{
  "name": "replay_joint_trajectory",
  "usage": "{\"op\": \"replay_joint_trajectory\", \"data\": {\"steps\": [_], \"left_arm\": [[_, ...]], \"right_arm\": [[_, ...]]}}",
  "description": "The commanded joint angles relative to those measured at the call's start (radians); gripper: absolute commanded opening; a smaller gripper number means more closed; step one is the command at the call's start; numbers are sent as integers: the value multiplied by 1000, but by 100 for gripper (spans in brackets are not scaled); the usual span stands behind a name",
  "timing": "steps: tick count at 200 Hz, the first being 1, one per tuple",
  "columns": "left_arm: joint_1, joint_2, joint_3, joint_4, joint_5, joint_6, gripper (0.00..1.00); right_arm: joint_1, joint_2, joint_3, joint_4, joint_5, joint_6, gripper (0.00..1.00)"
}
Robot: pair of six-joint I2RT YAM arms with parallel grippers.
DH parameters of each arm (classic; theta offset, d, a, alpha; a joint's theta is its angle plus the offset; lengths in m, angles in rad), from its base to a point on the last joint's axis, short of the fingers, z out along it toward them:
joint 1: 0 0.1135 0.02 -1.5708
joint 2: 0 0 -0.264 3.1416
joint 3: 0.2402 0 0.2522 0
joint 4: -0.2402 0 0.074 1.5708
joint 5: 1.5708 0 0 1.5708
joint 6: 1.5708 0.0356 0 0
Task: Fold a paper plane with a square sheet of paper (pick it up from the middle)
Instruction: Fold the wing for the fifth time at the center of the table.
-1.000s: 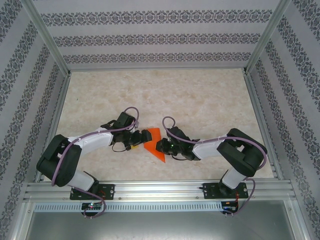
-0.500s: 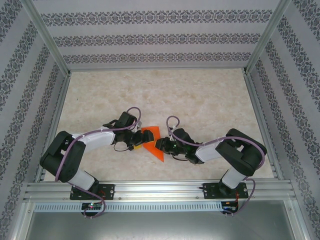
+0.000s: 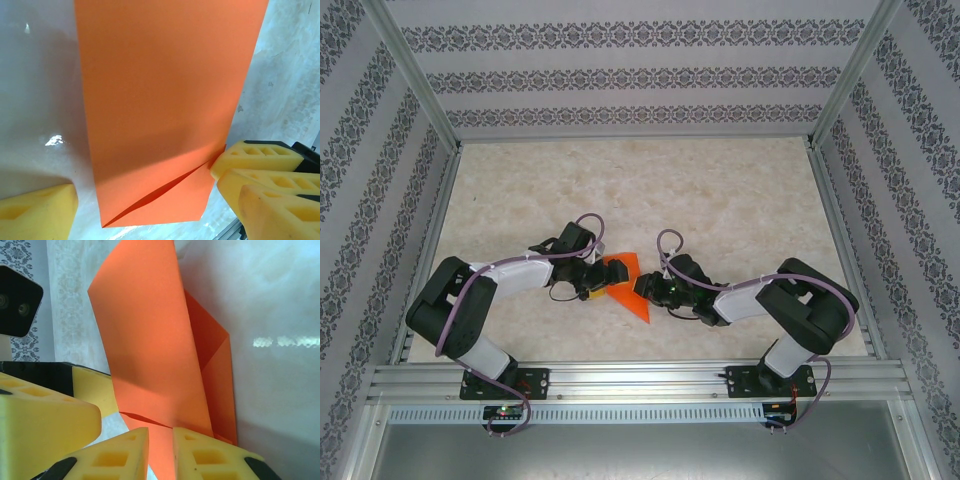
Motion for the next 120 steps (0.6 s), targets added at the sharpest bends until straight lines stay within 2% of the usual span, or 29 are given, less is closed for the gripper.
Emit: {"op": "replay_joint_trajectory", "data": {"steps": [1,120], "left_arm": [[2,27,28,50,19,23,84],[0,58,44,134,82,14,75]], "right_arm": [[-13,-31,15,-24,9,-29,21],[-16,65,-2,-35,24,-17,15]]}}
